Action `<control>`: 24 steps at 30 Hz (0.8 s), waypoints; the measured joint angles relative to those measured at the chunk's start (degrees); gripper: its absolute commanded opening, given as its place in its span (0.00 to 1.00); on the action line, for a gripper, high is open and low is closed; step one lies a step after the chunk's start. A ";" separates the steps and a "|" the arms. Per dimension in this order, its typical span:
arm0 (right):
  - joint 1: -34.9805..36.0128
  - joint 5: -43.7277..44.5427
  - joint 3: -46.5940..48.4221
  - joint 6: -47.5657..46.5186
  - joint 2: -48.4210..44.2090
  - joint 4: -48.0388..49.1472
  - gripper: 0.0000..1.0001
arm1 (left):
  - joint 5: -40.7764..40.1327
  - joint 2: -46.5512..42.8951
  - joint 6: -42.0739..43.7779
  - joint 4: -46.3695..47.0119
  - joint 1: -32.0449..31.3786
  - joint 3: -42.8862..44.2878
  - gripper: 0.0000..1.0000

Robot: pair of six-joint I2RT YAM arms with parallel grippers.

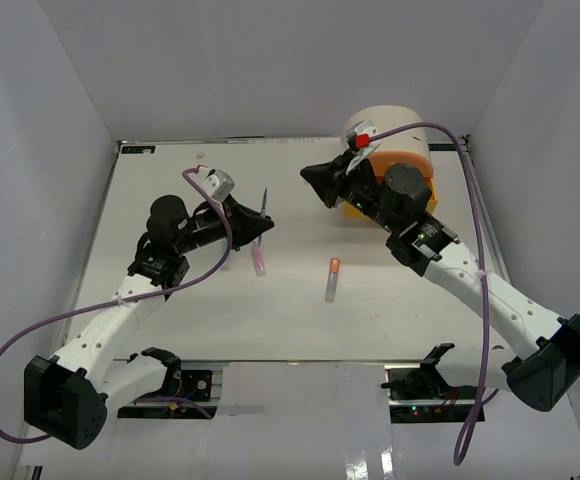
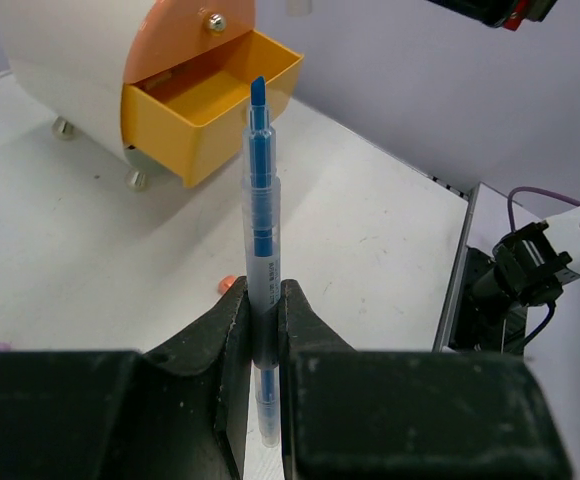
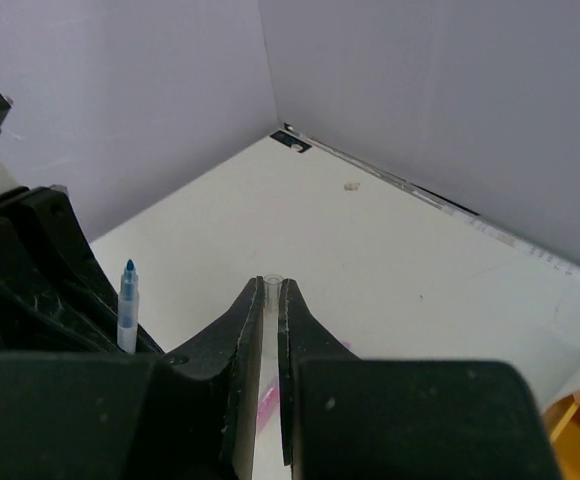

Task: Sort the stationery into containers
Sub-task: Close the pen cap on the pen.

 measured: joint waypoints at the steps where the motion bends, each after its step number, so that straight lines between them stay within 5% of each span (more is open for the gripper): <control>1: 0.00 0.00 -1.11 0.92 -0.48 2.01 0.08 | 0.09 0.46 -0.24 0.94 -0.61 0.28 0.00; 11: 0.02 -5.27 -13.79 10.88 -2.29 22.32 0.08 | 1.75 0.92 0.28 4.50 -2.40 -2.43 0.00; 24: 1.20 -11.45 -15.13 16.92 1.20 37.92 0.08 | 3.41 0.44 3.34 4.46 -2.43 -3.67 0.00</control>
